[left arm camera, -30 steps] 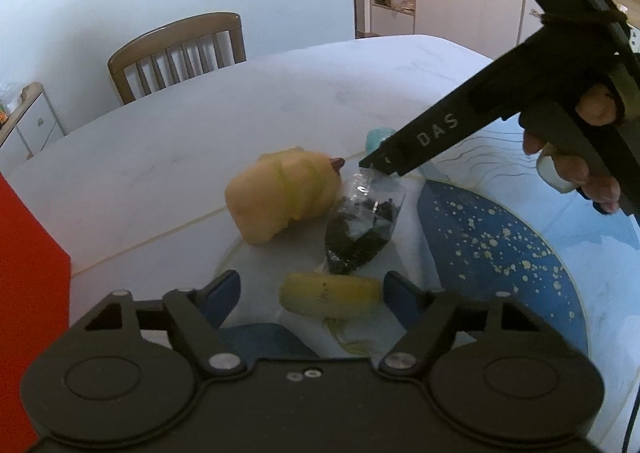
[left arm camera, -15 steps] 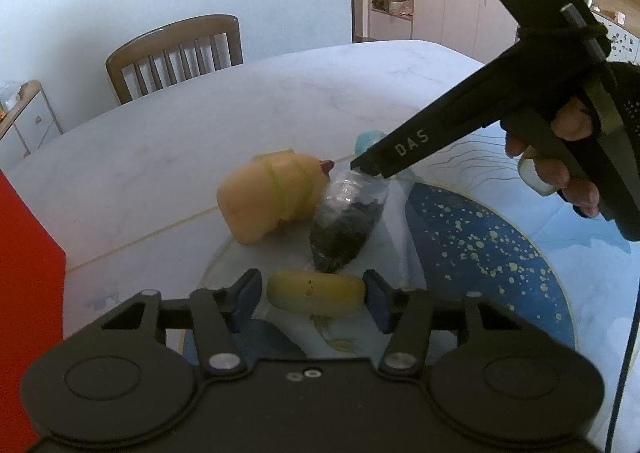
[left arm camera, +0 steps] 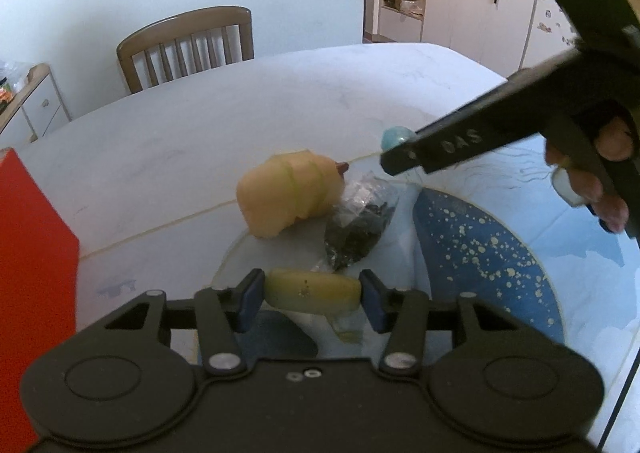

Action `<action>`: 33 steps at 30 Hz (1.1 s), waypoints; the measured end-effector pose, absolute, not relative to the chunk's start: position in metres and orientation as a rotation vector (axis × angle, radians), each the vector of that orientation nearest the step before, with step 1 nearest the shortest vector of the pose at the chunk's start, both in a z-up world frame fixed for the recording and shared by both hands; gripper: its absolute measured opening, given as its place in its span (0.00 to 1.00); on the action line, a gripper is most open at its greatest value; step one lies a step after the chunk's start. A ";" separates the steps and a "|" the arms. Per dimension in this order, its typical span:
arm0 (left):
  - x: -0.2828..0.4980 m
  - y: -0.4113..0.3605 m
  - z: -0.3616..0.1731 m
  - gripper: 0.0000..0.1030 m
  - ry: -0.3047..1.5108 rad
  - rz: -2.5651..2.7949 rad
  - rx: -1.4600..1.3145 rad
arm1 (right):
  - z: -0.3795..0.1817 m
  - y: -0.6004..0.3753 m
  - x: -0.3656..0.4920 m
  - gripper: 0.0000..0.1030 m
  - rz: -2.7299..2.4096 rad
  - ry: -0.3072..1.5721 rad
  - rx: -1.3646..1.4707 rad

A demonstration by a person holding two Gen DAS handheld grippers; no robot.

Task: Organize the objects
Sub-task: 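Close right tool on light-blue egg while left tool closes on yellow cylinder, then carry light-blue egg and yellow cylinder up and over into the cardboard box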

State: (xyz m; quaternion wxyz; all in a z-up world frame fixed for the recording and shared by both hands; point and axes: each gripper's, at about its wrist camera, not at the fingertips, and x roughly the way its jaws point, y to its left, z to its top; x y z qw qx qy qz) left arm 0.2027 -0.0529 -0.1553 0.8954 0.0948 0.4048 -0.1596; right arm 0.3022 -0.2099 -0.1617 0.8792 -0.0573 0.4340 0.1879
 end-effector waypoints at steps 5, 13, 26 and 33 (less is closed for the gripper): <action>0.201 -0.041 -0.140 0.49 0.848 -0.317 0.161 | -0.142 -0.211 0.286 0.35 0.418 0.887 -0.102; 0.192 -0.028 -0.108 0.49 0.836 -0.296 0.112 | -0.108 -0.201 0.259 0.35 0.457 0.854 -0.097; 0.172 -0.005 -0.063 0.49 0.826 -0.285 0.069 | -0.056 -0.169 0.209 0.35 0.534 0.798 -0.081; 0.160 0.019 -0.044 0.49 0.823 -0.286 0.001 | -0.040 -0.146 0.182 0.35 0.565 0.790 -0.064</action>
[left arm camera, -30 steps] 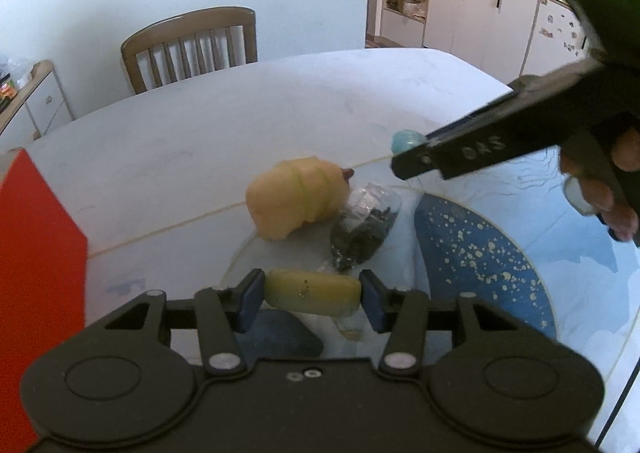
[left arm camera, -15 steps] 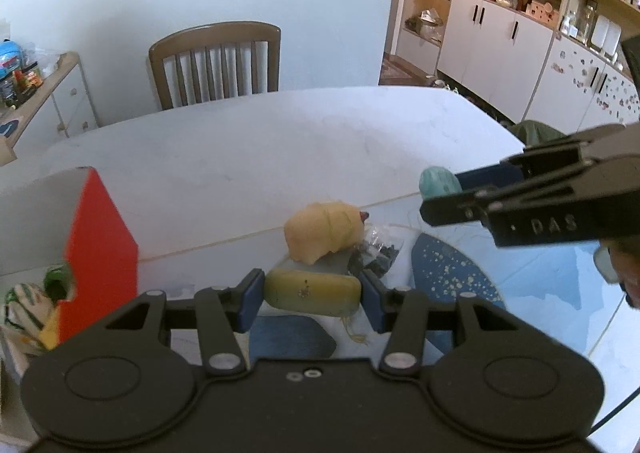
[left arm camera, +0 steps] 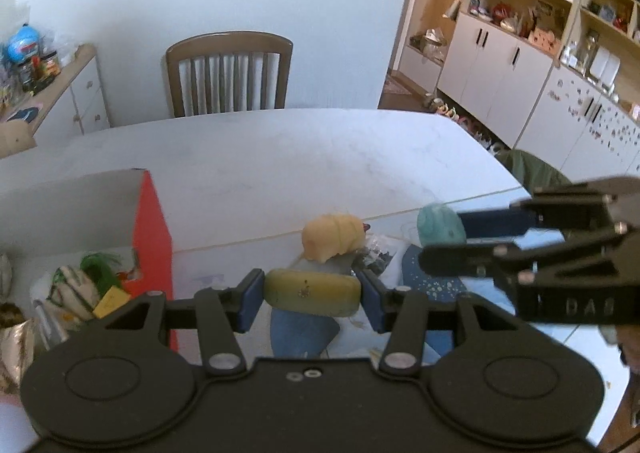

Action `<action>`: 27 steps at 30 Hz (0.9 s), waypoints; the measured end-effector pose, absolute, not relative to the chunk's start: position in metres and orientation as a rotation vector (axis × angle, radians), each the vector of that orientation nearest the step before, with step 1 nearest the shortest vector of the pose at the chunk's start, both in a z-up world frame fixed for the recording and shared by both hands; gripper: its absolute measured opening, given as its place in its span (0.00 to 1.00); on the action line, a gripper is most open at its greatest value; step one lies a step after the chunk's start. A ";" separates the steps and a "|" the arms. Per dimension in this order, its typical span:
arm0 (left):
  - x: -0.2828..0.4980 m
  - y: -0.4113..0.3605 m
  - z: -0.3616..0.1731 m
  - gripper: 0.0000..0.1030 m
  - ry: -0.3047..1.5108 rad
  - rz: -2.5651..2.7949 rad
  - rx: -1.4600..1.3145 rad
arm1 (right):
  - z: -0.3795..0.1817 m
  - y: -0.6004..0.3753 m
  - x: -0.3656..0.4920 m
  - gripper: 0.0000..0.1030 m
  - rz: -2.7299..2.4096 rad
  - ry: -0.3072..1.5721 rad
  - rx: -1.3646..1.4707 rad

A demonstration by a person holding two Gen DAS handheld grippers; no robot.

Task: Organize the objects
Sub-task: 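Carry light-blue egg and yellow cylinder up and over into the cardboard box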

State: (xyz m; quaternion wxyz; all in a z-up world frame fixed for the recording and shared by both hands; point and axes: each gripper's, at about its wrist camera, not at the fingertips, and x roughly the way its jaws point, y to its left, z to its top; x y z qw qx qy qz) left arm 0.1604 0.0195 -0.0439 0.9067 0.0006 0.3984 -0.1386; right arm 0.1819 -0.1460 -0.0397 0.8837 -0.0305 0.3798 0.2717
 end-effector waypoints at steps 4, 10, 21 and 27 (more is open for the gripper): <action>0.155 0.036 -0.035 0.49 0.811 -0.271 -0.005 | -0.033 -0.131 0.169 0.35 0.578 0.785 -0.062; 0.146 0.063 -0.025 0.49 0.806 -0.249 -0.016 | -0.023 -0.106 0.155 0.35 0.593 0.766 -0.047; 0.136 0.120 -0.020 0.49 0.808 -0.214 -0.038 | -0.015 -0.050 0.146 0.35 0.637 0.754 -0.055; 0.134 0.153 -0.018 0.49 0.802 -0.186 -0.041 | -0.017 -0.020 0.146 0.35 0.649 0.757 -0.063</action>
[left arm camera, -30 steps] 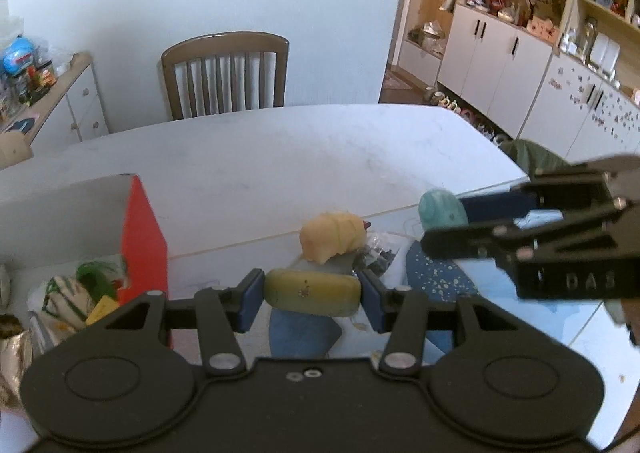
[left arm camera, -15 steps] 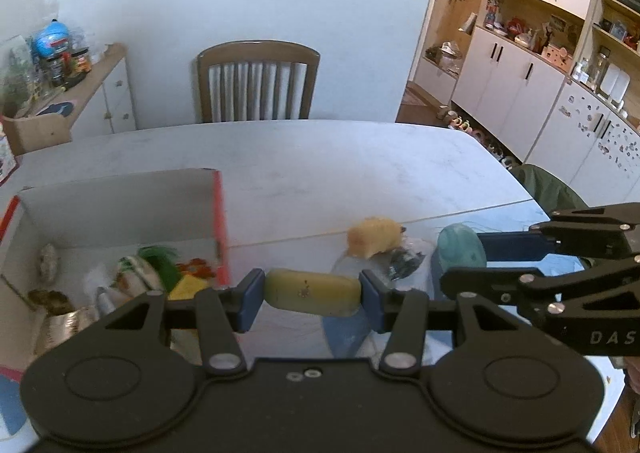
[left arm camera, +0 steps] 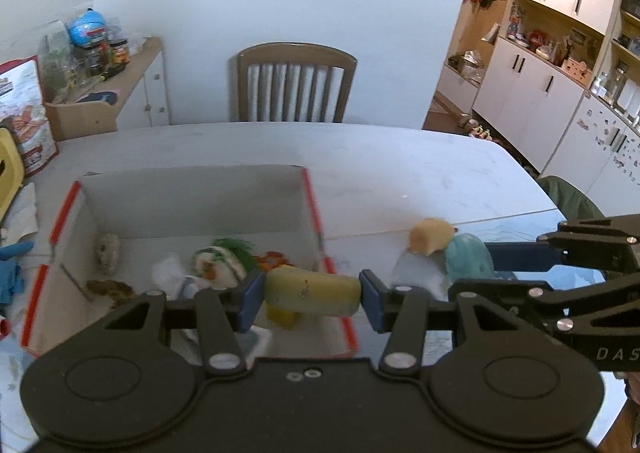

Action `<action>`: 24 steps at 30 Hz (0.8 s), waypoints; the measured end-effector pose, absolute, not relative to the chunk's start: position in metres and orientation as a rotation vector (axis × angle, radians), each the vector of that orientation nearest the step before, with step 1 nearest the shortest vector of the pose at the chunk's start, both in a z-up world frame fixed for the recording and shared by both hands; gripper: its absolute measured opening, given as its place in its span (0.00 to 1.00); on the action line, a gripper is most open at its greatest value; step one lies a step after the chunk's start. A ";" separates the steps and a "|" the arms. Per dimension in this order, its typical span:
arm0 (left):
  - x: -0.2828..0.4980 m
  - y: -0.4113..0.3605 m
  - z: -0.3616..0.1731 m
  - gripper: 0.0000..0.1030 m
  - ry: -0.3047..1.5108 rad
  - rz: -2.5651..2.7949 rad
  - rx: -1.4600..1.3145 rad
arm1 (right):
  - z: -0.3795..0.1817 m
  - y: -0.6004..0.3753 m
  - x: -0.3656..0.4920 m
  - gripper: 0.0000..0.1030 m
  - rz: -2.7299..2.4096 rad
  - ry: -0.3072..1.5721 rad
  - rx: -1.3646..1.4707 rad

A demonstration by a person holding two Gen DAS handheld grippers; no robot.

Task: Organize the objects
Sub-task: 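Carry light-blue egg and yellow cylinder up and over into the cardboard box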

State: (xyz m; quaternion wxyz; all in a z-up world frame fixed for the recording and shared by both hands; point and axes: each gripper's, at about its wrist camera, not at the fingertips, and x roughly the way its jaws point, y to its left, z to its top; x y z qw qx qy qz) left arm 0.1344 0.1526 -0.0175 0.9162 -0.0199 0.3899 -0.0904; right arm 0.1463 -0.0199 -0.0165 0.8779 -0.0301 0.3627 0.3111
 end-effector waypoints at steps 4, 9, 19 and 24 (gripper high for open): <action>0.138 0.176 -0.016 0.49 0.803 -0.161 -0.042 | -0.019 -0.002 0.148 0.35 0.648 0.762 -0.064; 0.147 0.200 -0.017 0.49 0.818 -0.140 -0.028 | -0.022 0.019 0.152 0.35 0.638 0.773 -0.072; 0.170 0.243 -0.027 0.49 0.841 -0.113 -0.005 | -0.040 0.059 0.164 0.35 0.614 0.818 -0.082; 0.185 0.260 -0.036 0.49 0.864 -0.107 0.009 | -0.048 0.081 0.171 0.35 0.601 0.836 -0.088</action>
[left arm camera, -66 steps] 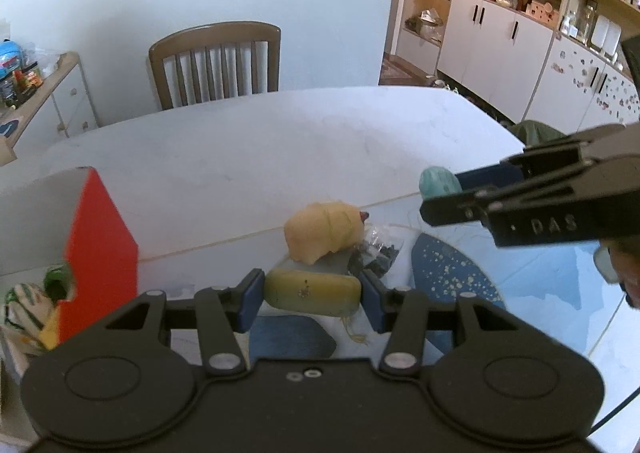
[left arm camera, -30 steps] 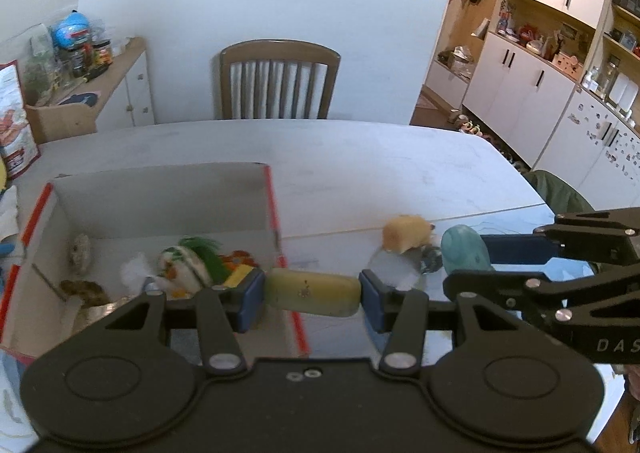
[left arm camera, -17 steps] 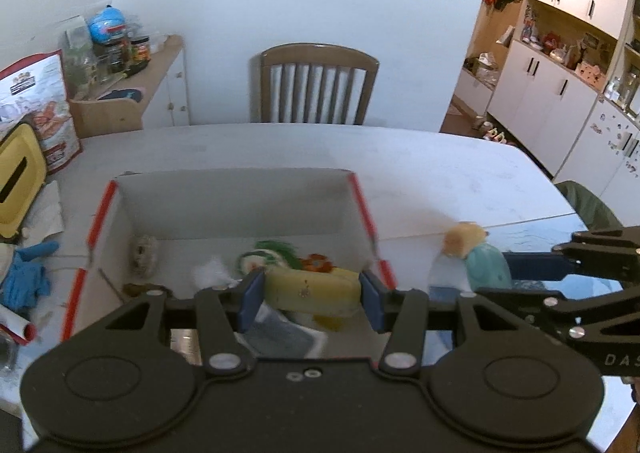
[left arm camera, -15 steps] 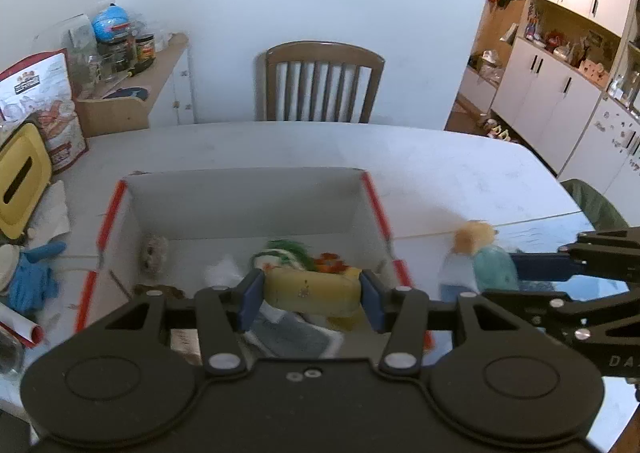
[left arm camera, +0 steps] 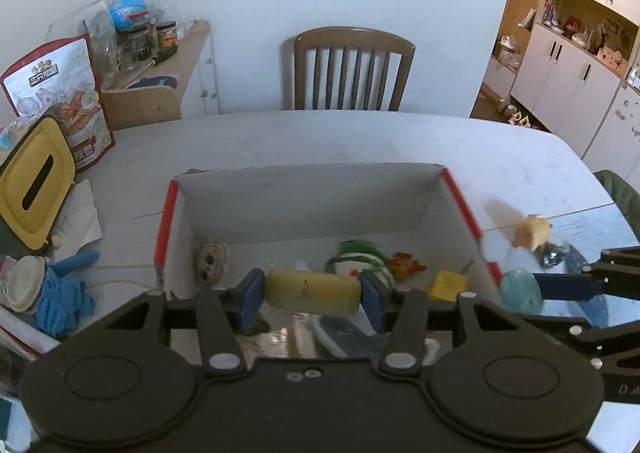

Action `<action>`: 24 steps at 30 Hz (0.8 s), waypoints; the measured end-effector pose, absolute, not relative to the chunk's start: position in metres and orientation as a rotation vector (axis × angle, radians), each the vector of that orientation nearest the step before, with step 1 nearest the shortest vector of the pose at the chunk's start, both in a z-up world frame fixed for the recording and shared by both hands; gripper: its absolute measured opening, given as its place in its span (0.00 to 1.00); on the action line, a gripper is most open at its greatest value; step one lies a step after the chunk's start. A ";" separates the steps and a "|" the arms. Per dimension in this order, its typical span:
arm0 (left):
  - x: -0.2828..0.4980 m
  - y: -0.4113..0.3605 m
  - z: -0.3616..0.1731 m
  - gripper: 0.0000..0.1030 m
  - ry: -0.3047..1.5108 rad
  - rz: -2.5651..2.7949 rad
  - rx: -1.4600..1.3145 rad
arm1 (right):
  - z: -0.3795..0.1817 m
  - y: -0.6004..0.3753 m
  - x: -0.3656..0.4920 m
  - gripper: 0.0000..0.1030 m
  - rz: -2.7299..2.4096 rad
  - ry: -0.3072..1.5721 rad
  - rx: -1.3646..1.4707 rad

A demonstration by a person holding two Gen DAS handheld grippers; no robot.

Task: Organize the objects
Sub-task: 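Carry light-blue egg and yellow cylinder up and over into the cardboard box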

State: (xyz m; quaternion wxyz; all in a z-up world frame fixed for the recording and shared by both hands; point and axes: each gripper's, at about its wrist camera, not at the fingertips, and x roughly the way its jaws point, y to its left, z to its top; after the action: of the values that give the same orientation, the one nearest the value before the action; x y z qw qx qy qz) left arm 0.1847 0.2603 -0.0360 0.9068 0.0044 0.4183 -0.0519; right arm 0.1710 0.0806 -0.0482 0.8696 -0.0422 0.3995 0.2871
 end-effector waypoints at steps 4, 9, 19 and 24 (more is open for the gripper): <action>0.196 0.272 -0.044 0.49 0.885 -0.098 0.019 | -0.056 0.098 0.176 0.35 0.608 0.855 -0.104; 0.210 0.278 -0.056 0.49 0.911 -0.093 0.023 | -0.069 0.120 0.181 0.35 0.610 0.883 -0.135; 0.233 0.271 -0.085 0.49 0.959 -0.089 0.070 | -0.096 0.140 0.198 0.35 0.574 0.929 -0.186; 0.242 0.269 -0.096 0.49 0.977 -0.087 0.092 | -0.107 0.142 0.208 0.35 0.542 0.943 -0.200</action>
State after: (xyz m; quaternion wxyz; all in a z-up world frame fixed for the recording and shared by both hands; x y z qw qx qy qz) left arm 0.2417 0.2689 -0.0960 0.8811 0.0439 0.4690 -0.0417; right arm 0.2079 0.1416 -0.1067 0.8510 -0.0951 0.4478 0.2574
